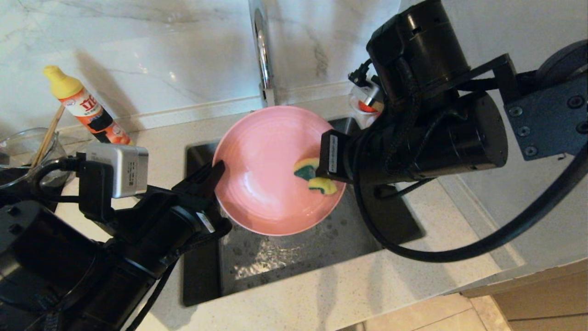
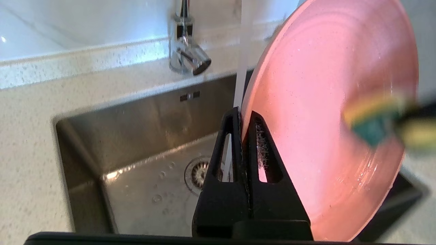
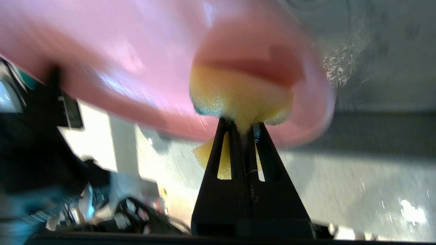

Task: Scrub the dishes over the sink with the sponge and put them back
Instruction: Wipe the plate

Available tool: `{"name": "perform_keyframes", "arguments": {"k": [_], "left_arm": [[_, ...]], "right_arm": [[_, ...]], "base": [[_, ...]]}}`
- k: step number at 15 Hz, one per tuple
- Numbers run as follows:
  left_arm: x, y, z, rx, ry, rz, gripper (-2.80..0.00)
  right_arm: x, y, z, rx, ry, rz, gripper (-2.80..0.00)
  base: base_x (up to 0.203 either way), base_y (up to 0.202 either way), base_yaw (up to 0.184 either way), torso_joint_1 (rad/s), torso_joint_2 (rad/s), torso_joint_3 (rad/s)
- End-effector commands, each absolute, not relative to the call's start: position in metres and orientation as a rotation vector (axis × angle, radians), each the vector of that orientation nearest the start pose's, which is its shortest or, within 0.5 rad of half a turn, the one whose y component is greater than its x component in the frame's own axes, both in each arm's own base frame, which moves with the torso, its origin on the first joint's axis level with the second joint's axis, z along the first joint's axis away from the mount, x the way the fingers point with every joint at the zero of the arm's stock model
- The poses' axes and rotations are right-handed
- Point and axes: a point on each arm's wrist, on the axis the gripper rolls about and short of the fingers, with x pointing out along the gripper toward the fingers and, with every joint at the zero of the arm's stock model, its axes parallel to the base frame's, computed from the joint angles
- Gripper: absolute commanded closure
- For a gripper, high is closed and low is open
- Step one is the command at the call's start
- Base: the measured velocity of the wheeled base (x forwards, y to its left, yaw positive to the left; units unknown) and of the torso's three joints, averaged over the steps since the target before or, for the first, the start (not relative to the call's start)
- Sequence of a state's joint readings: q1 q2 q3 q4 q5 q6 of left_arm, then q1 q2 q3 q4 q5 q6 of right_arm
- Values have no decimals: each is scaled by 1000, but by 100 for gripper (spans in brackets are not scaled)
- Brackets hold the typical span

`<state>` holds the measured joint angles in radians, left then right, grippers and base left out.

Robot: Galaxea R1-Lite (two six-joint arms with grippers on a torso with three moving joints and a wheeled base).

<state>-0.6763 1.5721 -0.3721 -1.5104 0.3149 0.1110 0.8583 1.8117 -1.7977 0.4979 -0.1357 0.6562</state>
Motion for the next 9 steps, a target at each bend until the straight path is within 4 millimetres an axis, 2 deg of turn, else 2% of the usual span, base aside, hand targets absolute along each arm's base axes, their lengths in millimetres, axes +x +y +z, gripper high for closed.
{"name": "perform_keyframes", "arguments": {"k": [1, 3, 5, 7, 9], "left_arm": [[186, -140, 201, -53, -318, -334, 0], [189, -142, 204, -61, -325, -319, 0], [189, -142, 203, -58, -320, -321, 0], [189, -142, 200, -53, -310, -322, 0], [188, -141, 193, -39, -282, -325, 0]], "right_arm": [[214, 249, 310, 357, 690, 526, 0], [208, 259, 293, 320, 746, 537, 0], [205, 270, 286, 300, 769, 552, 0], [199, 277, 287, 294, 767, 578, 0], [195, 272, 299, 326, 723, 602, 0]], "base": [[0, 0, 0, 0, 0, 0], [0, 0, 0, 0, 0, 0], [0, 0, 0, 0, 0, 0], [0, 0, 0, 0, 0, 0], [0, 0, 0, 0, 0, 0]]}}
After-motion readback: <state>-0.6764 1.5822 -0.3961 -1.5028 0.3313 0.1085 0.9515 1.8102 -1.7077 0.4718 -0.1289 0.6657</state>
